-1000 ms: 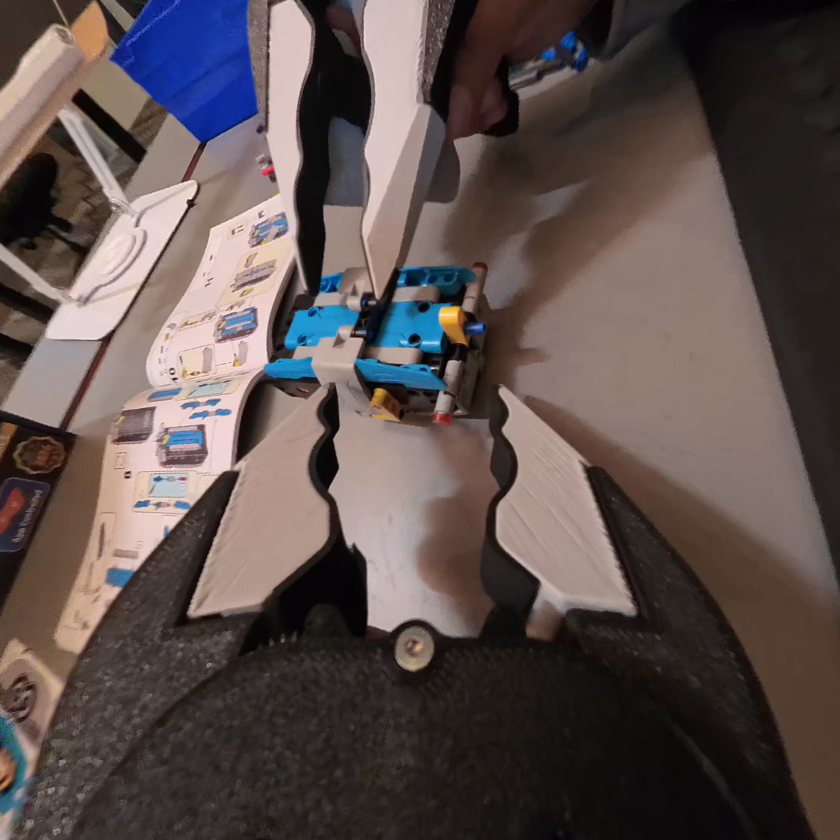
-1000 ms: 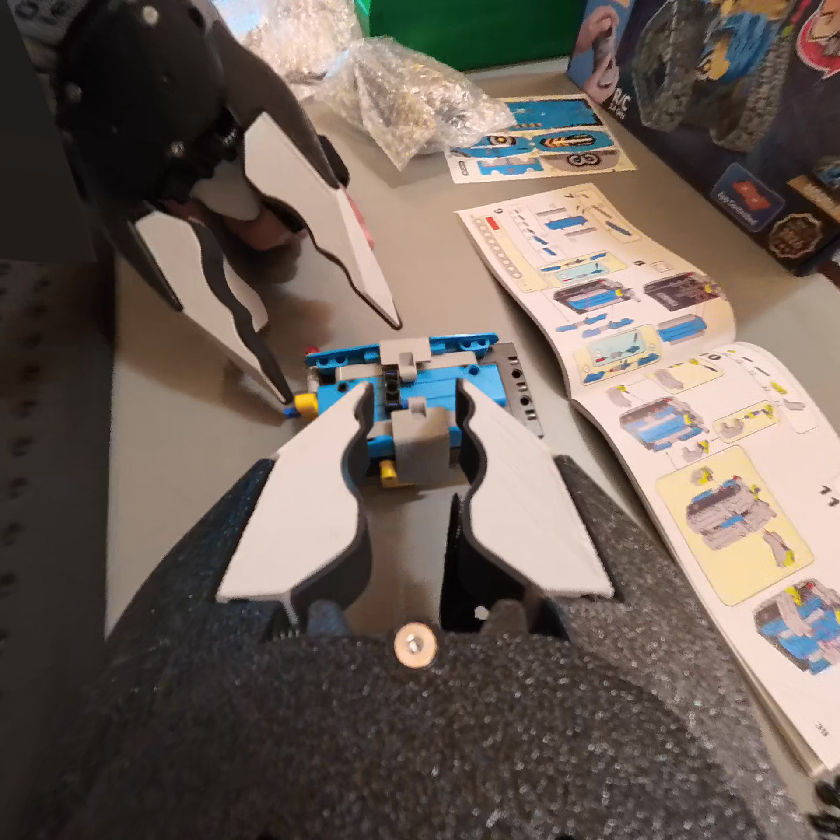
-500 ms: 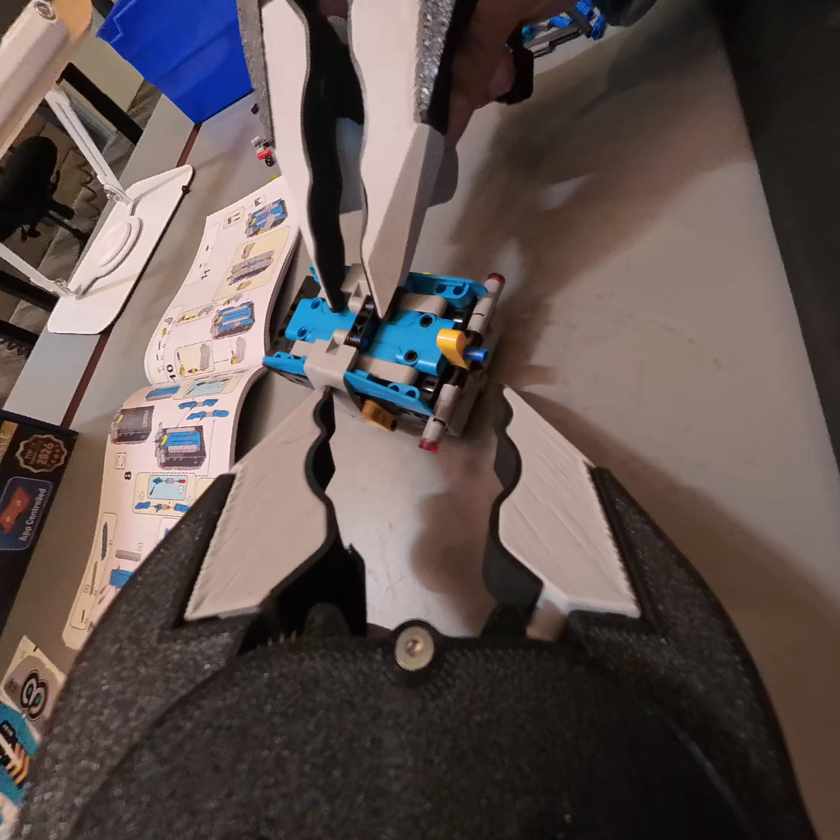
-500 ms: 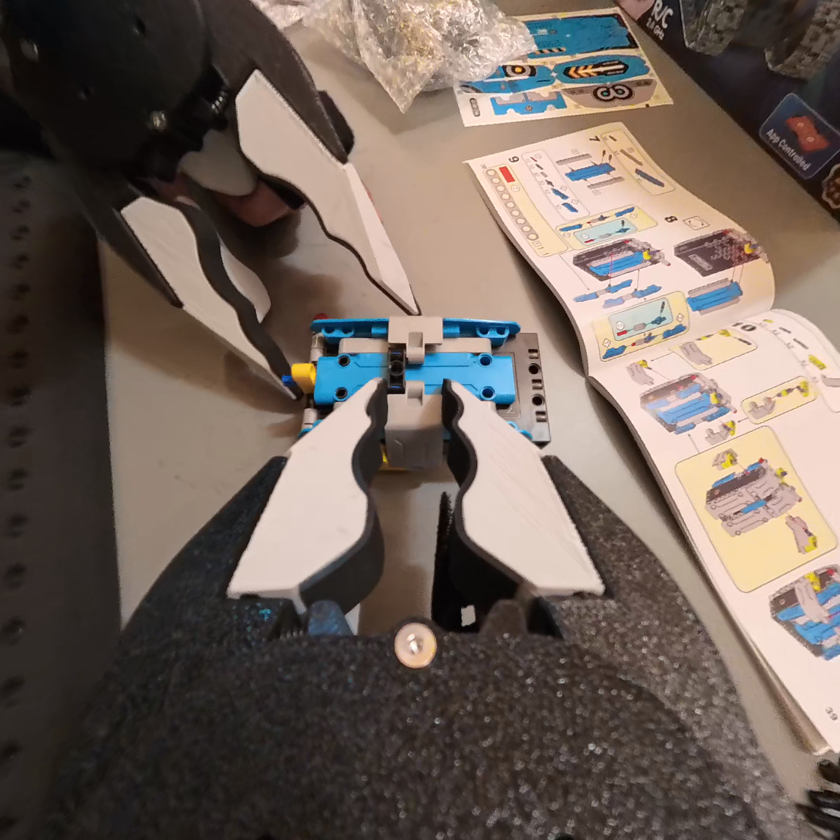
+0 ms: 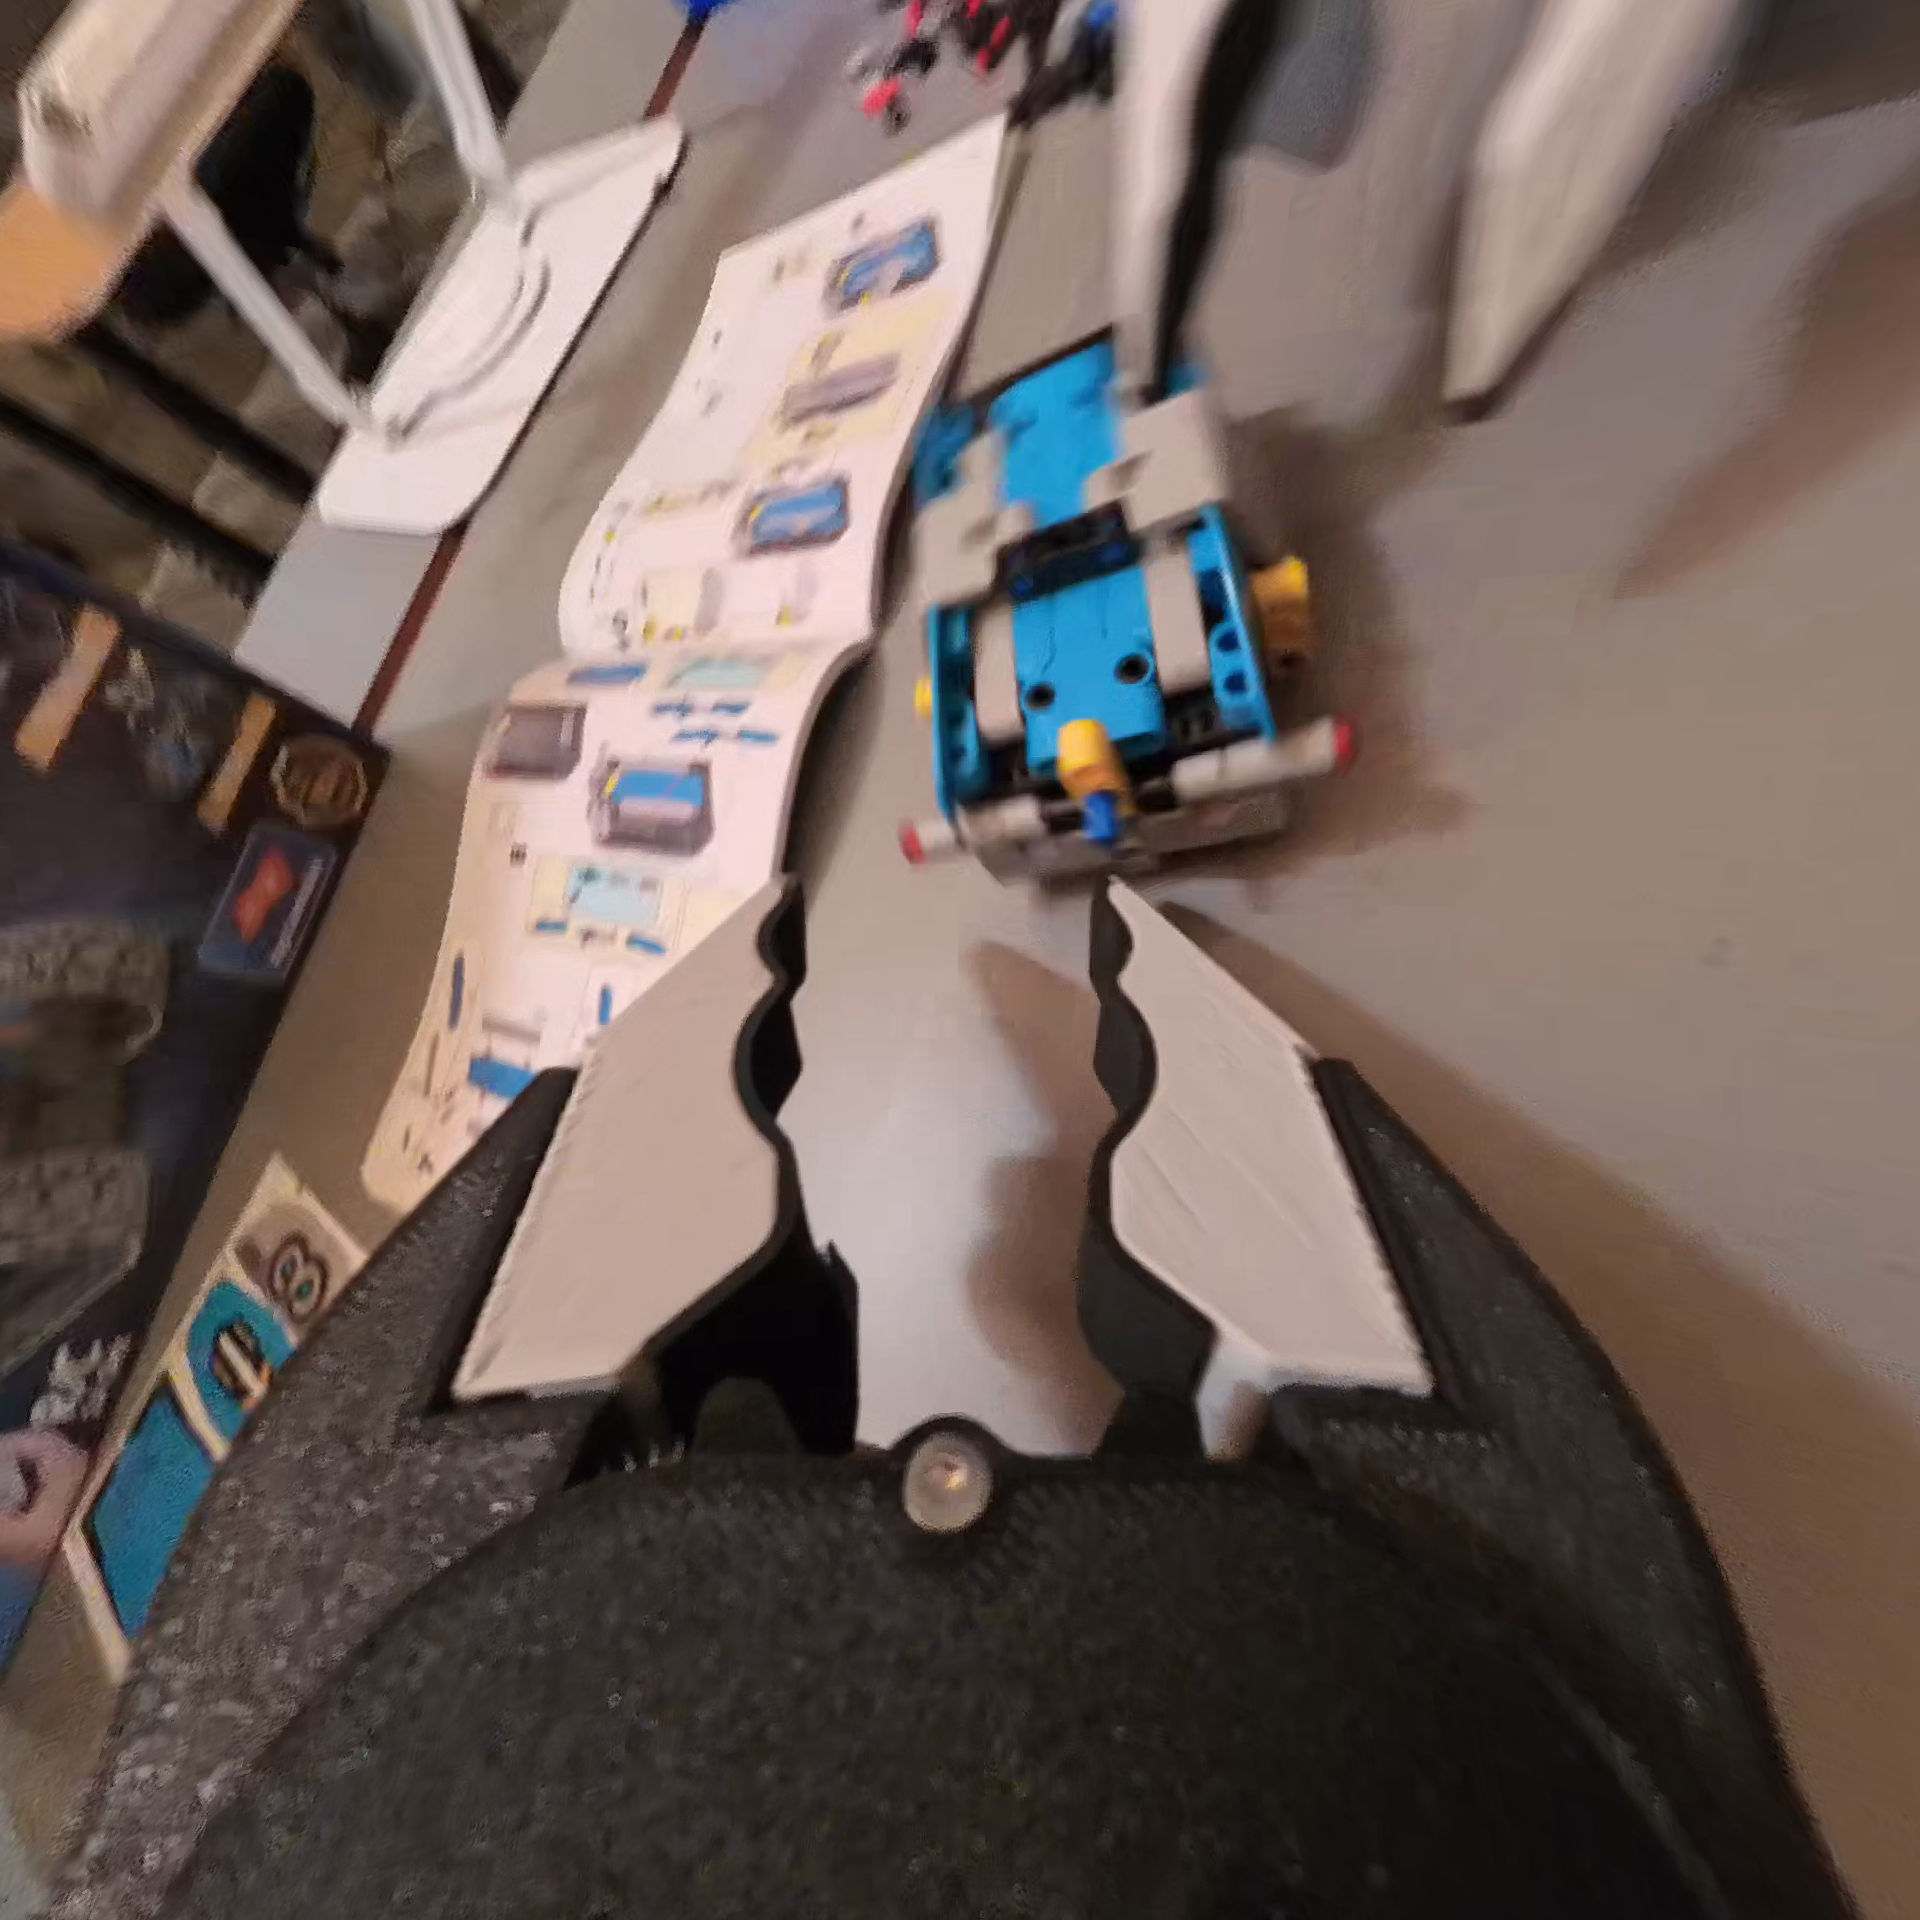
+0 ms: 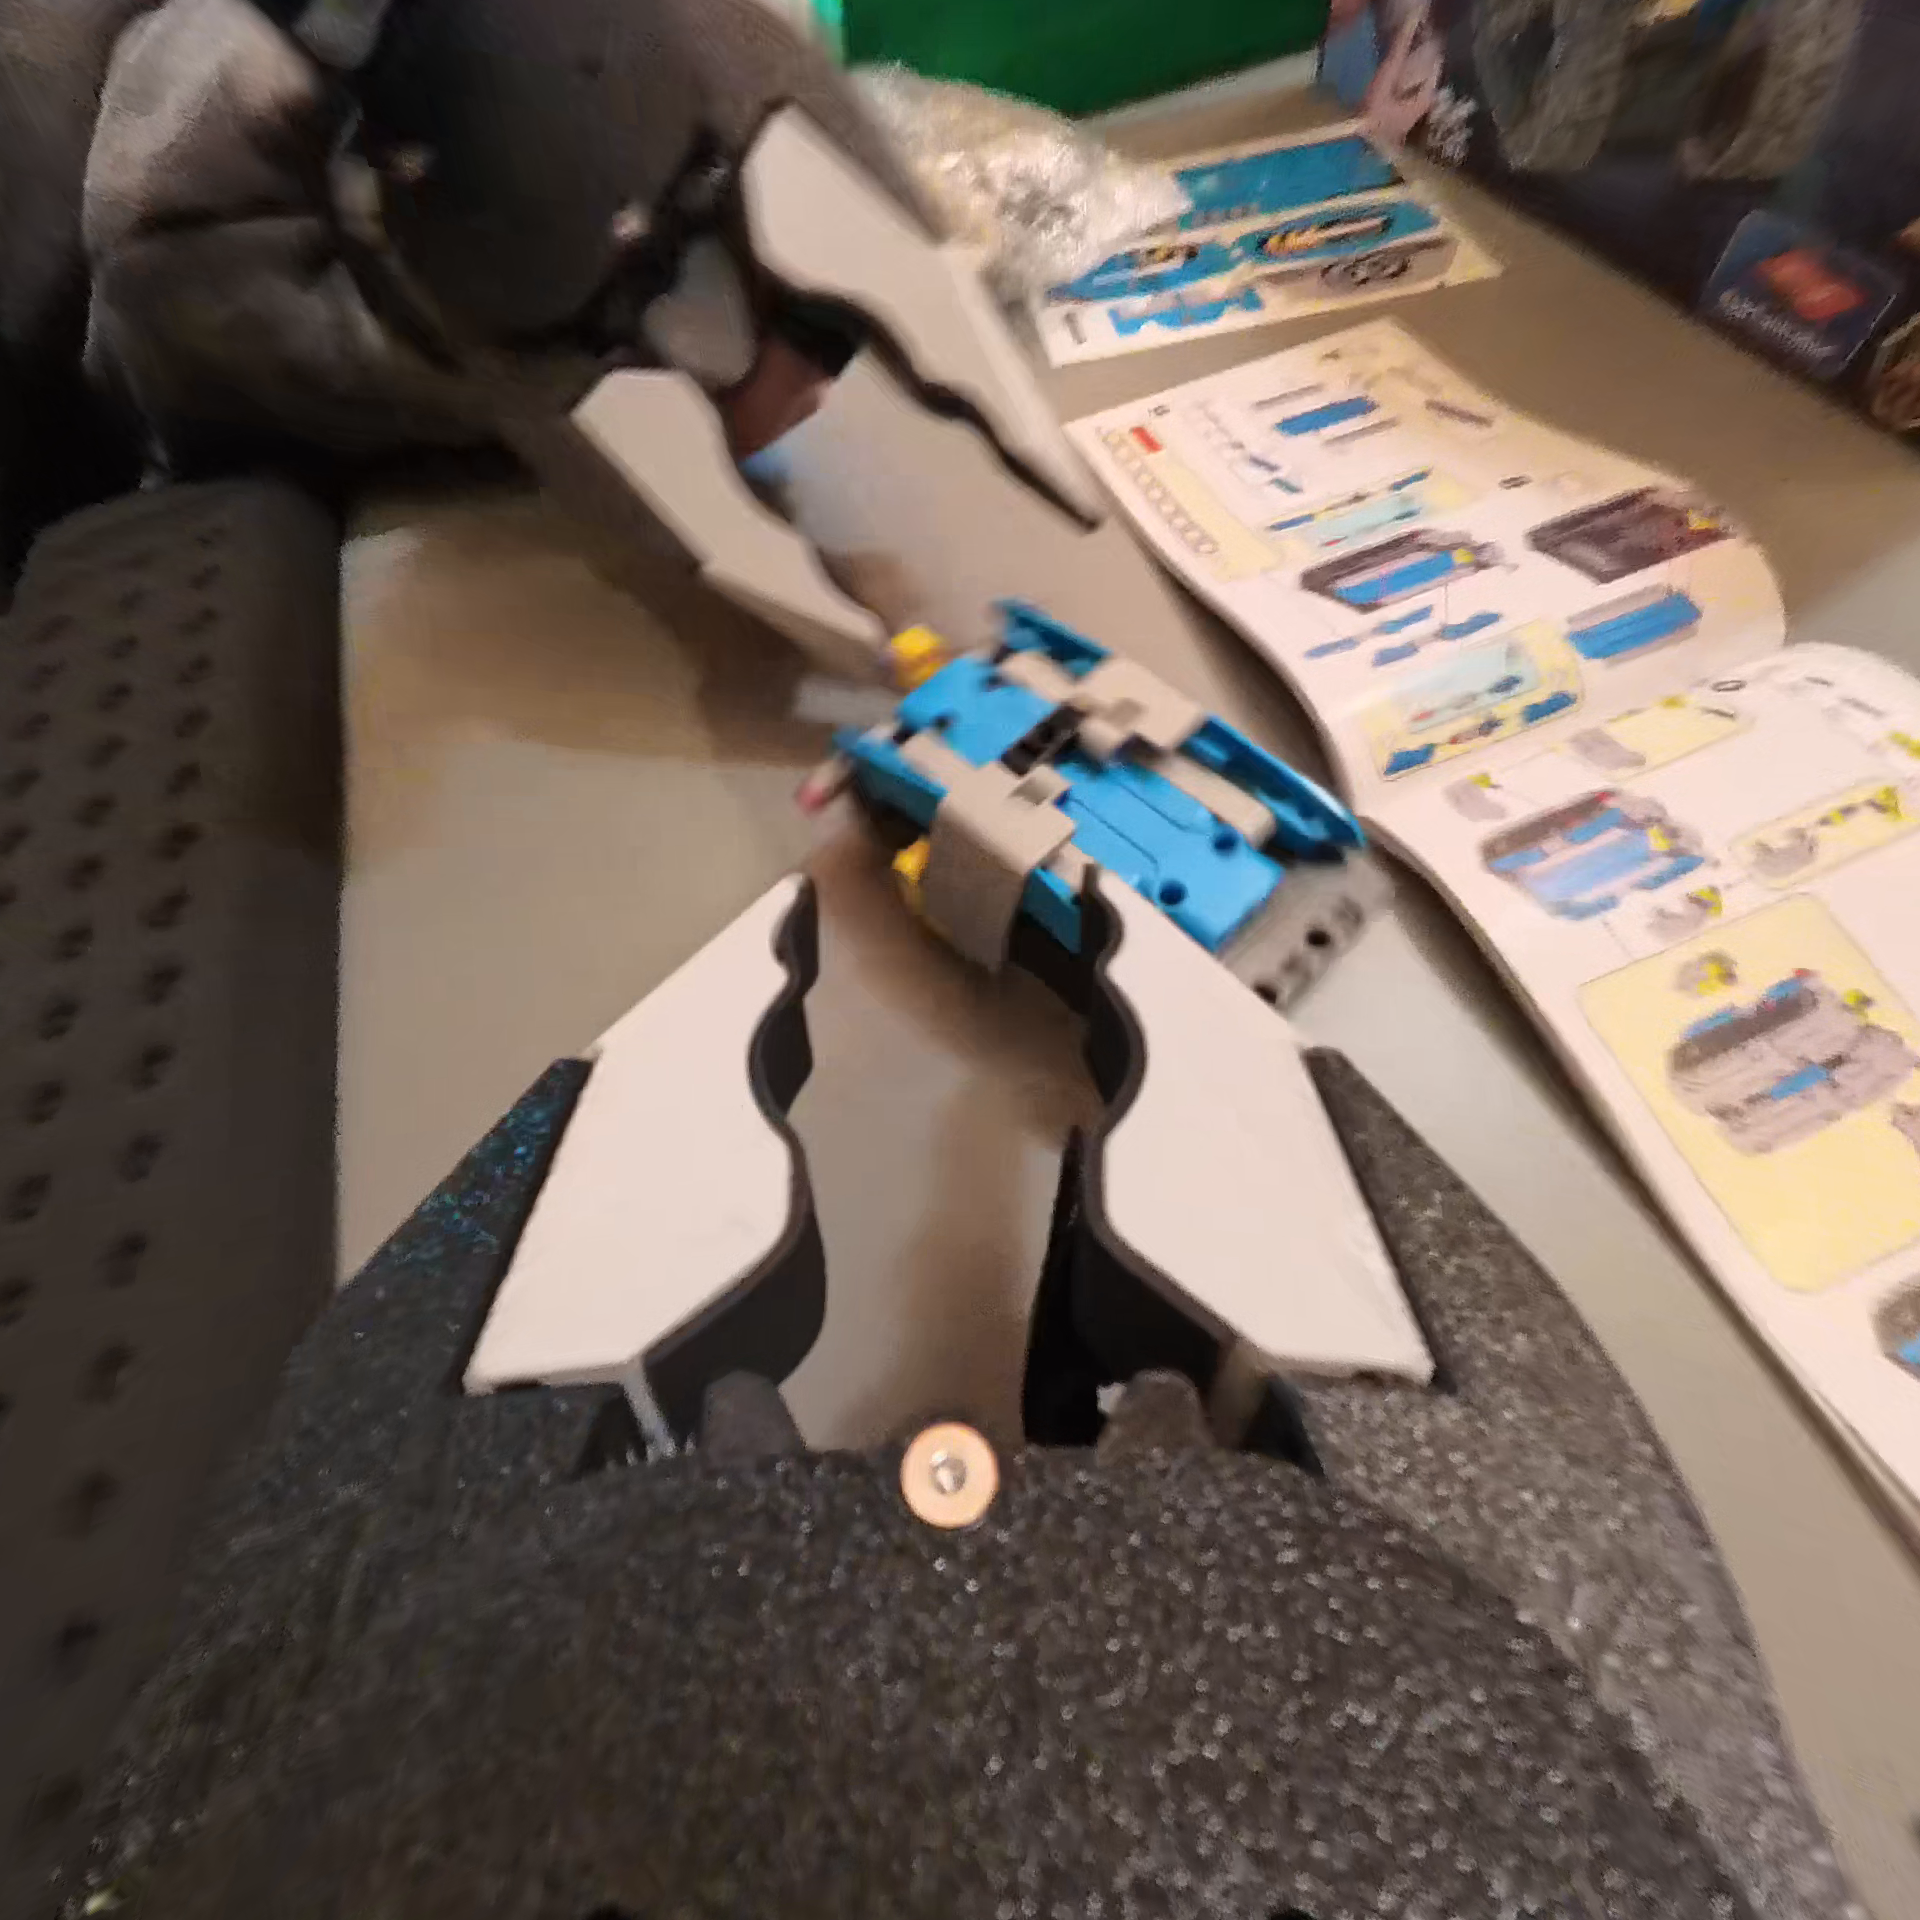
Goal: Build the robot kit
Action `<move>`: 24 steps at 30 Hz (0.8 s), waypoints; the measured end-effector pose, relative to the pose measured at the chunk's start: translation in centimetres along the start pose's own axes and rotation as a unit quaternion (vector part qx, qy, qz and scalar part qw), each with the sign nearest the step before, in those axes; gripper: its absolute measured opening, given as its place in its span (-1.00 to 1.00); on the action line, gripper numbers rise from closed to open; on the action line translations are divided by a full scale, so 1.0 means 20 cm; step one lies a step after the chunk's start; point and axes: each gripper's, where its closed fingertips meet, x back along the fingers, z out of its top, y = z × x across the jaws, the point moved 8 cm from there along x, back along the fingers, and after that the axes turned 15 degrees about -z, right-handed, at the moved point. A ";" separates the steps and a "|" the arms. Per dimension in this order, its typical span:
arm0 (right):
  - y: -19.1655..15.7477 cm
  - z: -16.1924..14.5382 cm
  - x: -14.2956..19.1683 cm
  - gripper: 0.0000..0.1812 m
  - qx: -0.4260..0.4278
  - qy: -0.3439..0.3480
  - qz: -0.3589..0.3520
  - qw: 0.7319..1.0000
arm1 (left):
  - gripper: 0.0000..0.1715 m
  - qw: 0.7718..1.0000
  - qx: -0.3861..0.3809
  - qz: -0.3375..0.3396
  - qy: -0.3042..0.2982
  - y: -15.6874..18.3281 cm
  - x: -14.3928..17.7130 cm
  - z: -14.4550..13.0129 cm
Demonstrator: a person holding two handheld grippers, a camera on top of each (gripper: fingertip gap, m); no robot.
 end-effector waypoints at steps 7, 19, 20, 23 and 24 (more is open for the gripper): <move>-0.08 0.13 0.01 -0.52 0.054 -0.017 -0.064 0.996 | -0.39 0.992 0.092 -0.072 0.051 0.04 0.10 -0.02; -0.22 0.06 0.10 -0.03 -0.151 -0.135 -0.224 0.953 | -0.49 0.988 0.013 -0.149 0.045 0.39 -0.02 0.16; -0.23 0.05 0.08 -0.01 -0.157 -0.142 -0.222 0.952 | -0.45 0.989 0.007 -0.144 0.044 0.38 -0.01 0.15; -0.21 0.04 0.00 0.10 -0.131 -0.186 -0.249 0.942 | -0.44 0.988 0.031 -0.146 0.045 0.34 0.03 0.10; -0.20 0.04 -0.02 0.07 -0.114 -0.205 -0.259 0.937 | -0.44 0.989 0.036 -0.138 0.043 0.32 0.03 0.08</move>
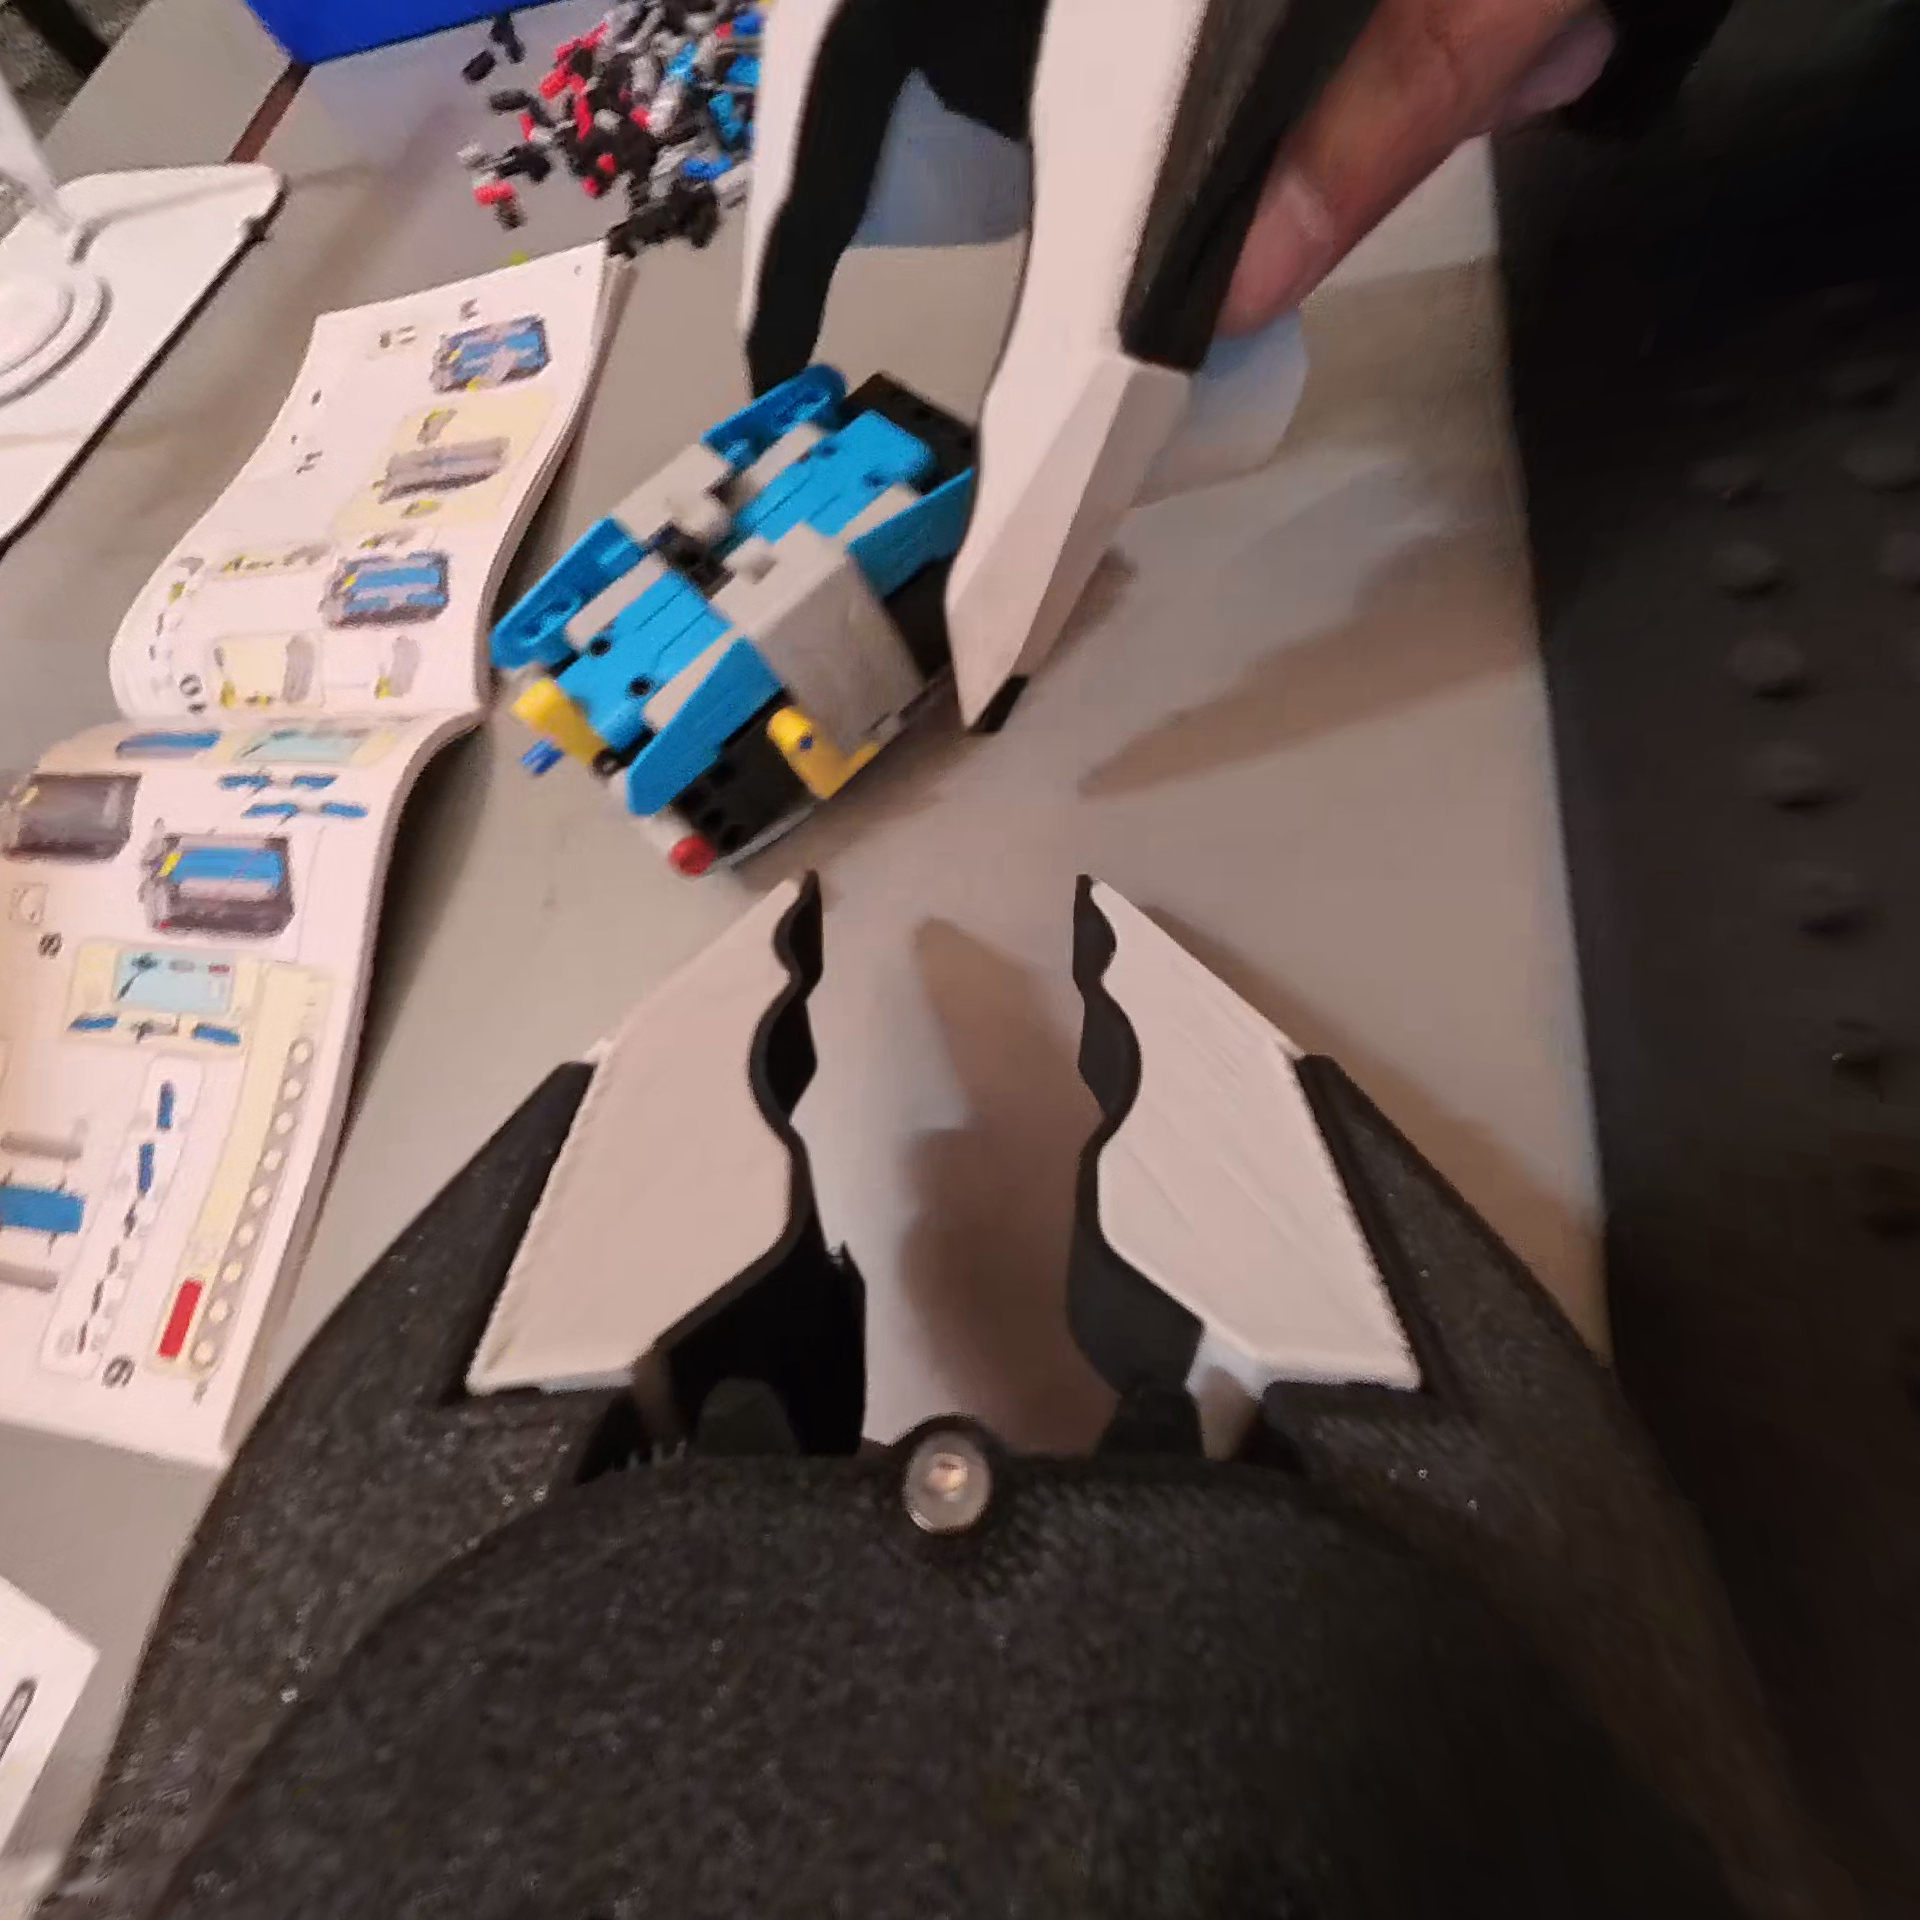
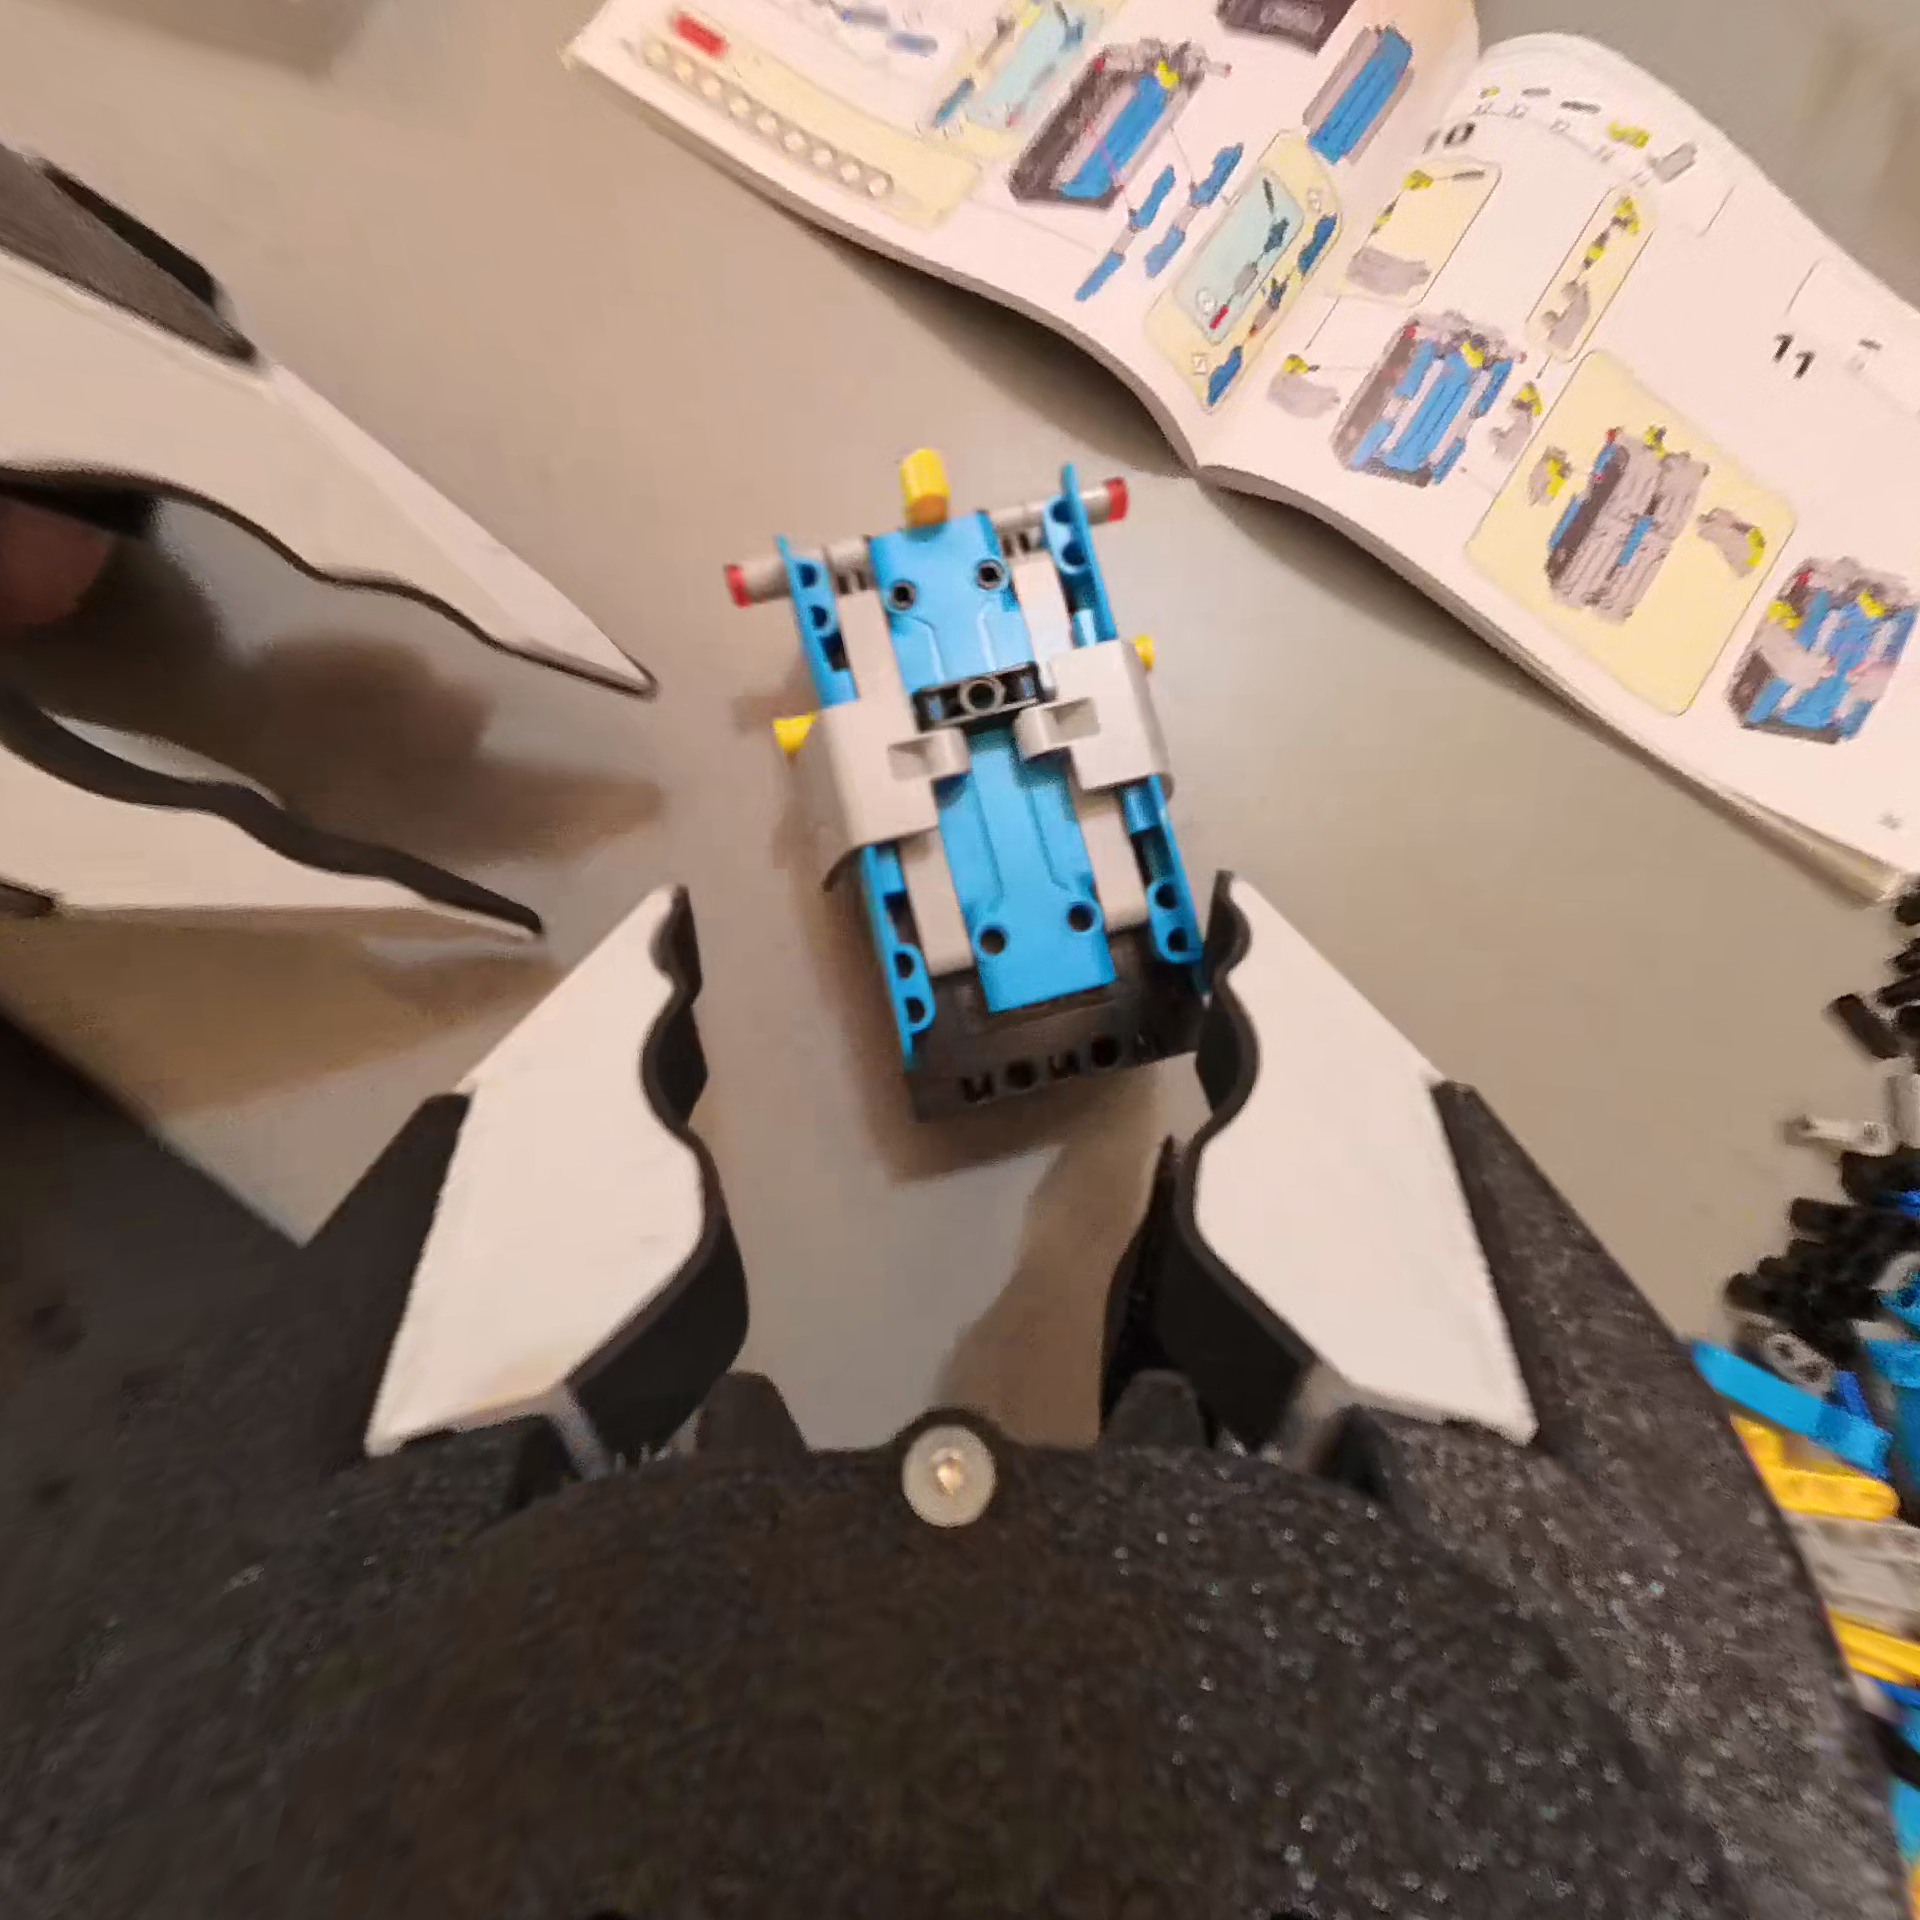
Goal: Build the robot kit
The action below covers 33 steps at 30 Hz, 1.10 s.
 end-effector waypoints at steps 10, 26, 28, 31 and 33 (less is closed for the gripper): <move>0.03 0.04 -0.09 -0.28 0.103 -0.037 -0.006 0.994 | -0.38 0.977 0.193 0.022 0.083 -0.17 0.11 -0.04; -0.20 0.17 0.15 -0.26 0.108 0.291 -0.178 0.934 | -0.42 0.780 0.386 -0.150 0.468 -0.27 0.26 0.06; -0.21 0.15 0.14 -0.27 0.097 0.290 -0.173 0.936 | -0.43 0.799 0.373 -0.135 0.452 -0.26 0.26 0.06; -0.21 0.11 0.07 -0.24 0.079 0.260 -0.129 0.954 | -0.43 0.848 0.336 -0.093 0.399 -0.26 0.26 0.07; -0.22 0.10 0.03 -0.19 0.057 0.235 -0.068 0.968 | -0.43 0.871 0.316 -0.081 0.368 -0.26 0.26 0.07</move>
